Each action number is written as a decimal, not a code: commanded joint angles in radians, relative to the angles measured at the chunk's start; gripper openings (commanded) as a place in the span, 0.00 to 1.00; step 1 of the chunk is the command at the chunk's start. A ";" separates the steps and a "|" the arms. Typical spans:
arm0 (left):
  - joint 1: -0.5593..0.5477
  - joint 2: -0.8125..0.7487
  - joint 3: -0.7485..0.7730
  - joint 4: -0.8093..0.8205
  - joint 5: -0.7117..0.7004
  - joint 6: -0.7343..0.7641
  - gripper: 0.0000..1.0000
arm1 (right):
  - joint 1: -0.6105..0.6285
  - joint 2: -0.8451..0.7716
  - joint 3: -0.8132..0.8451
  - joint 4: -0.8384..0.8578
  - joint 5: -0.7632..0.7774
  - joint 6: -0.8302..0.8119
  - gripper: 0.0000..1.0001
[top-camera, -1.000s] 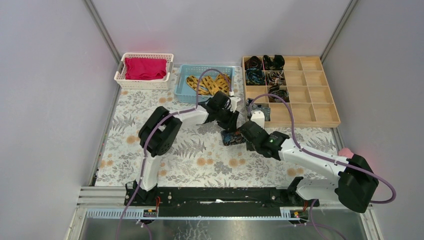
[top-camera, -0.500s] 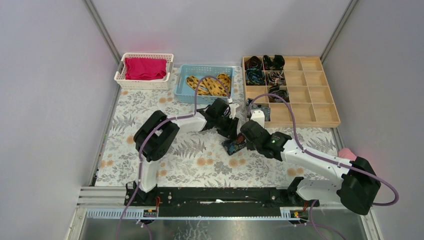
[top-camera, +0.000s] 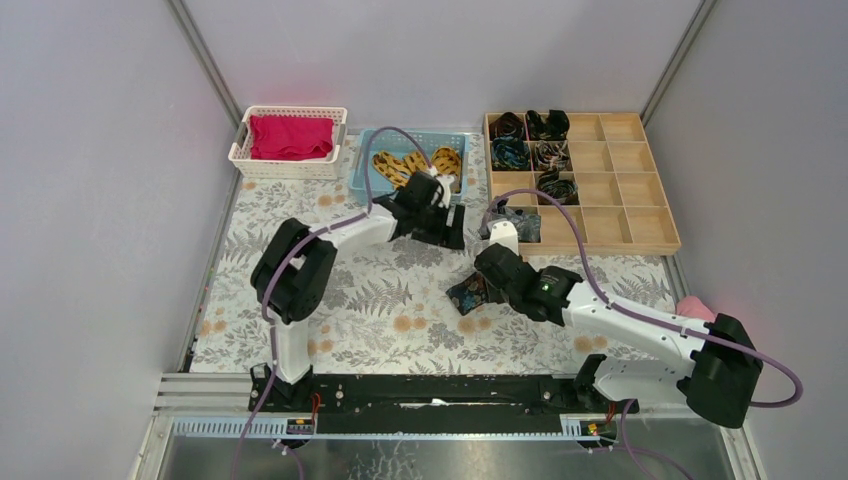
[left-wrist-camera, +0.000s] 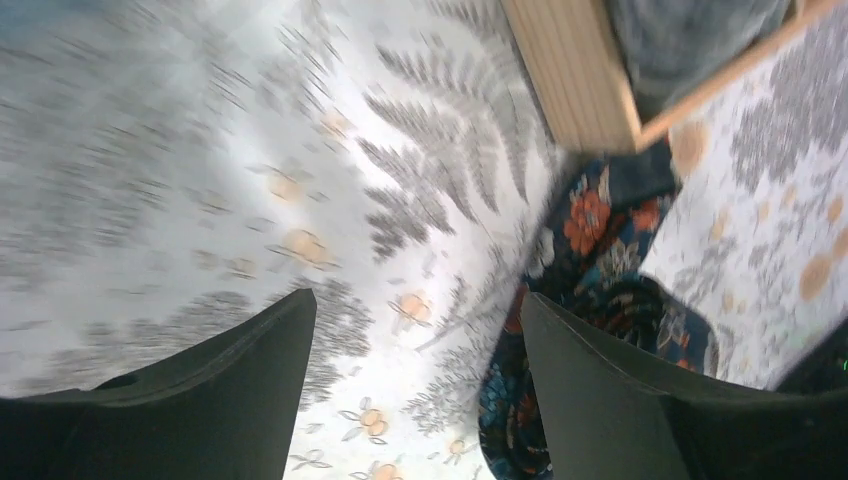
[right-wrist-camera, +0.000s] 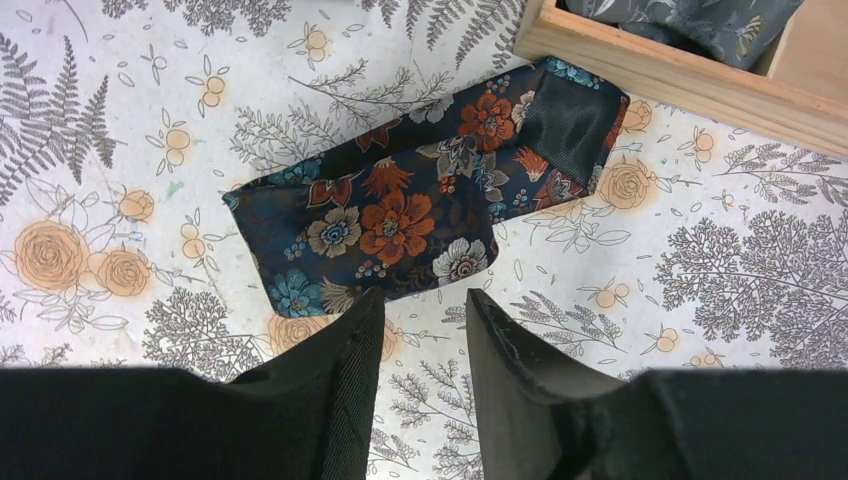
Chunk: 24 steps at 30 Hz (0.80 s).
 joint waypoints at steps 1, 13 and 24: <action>0.055 -0.065 0.103 -0.071 -0.109 0.000 0.83 | 0.034 0.012 0.051 0.008 0.030 -0.058 0.44; 0.067 -0.320 -0.176 0.006 -0.267 -0.107 0.81 | 0.205 0.247 0.225 -0.134 0.196 0.002 0.50; 0.073 0.011 0.024 0.073 0.054 -0.019 0.50 | 0.240 0.256 0.185 -0.393 0.368 0.375 0.00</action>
